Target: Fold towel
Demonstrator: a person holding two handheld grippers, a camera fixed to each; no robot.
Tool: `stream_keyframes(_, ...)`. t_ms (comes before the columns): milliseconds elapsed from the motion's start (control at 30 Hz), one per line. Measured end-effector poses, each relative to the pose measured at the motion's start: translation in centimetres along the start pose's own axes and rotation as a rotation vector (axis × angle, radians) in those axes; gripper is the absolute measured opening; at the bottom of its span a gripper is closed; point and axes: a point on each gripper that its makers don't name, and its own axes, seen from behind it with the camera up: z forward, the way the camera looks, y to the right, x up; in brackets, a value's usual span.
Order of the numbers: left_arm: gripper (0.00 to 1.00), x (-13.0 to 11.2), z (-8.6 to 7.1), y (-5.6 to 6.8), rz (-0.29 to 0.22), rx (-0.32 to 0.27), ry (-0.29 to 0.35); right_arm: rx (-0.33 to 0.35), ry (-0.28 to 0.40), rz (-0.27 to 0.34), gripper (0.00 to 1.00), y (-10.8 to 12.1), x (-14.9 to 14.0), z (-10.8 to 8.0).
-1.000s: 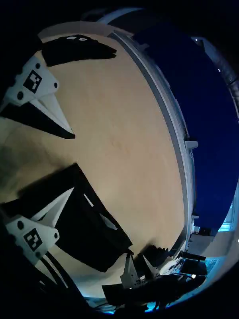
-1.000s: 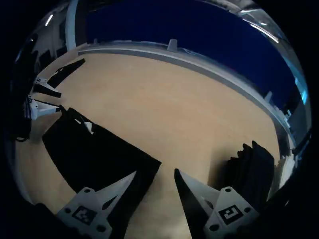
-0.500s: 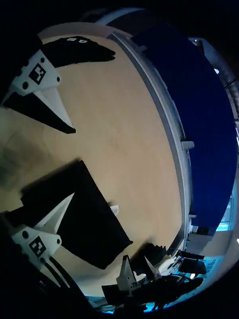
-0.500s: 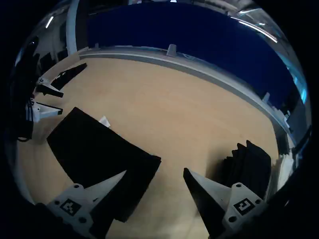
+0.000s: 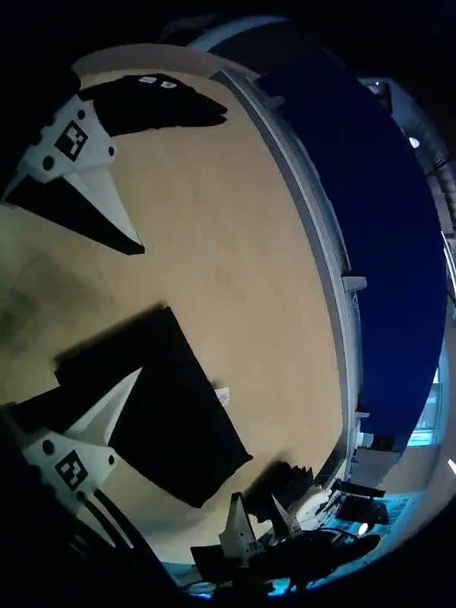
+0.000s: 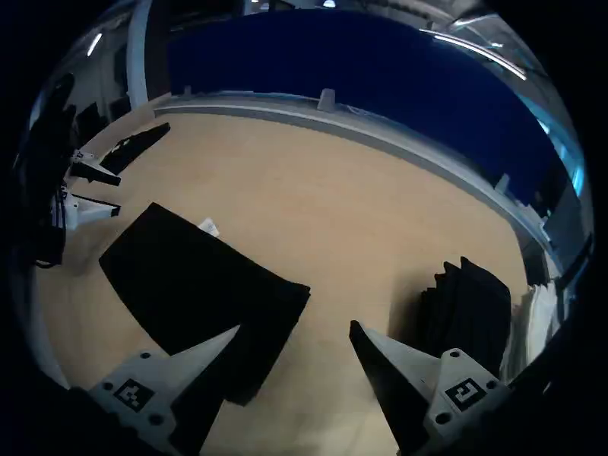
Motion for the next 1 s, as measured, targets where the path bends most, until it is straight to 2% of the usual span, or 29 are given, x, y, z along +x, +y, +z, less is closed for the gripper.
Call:
stream_keyframes(400,1.0,-3.6,-3.8,-0.7,-0.071,0.064,-0.002,0.045,-0.015,-0.037,1.0,-1.6,-1.7,-1.5)
stream_keyframes(700,1.0,-7.3,-7.3,-1.3,-0.161,0.115,-0.009,0.089,-0.034,-0.096,1.0,-2.7,-2.7,-2.1)
stream_keyframes(1000,1.0,-11.2,-11.1,-1.8,-0.216,0.18,-0.024,0.172,-0.073,-0.161,1.0,-4.4,-3.9,-2.3)
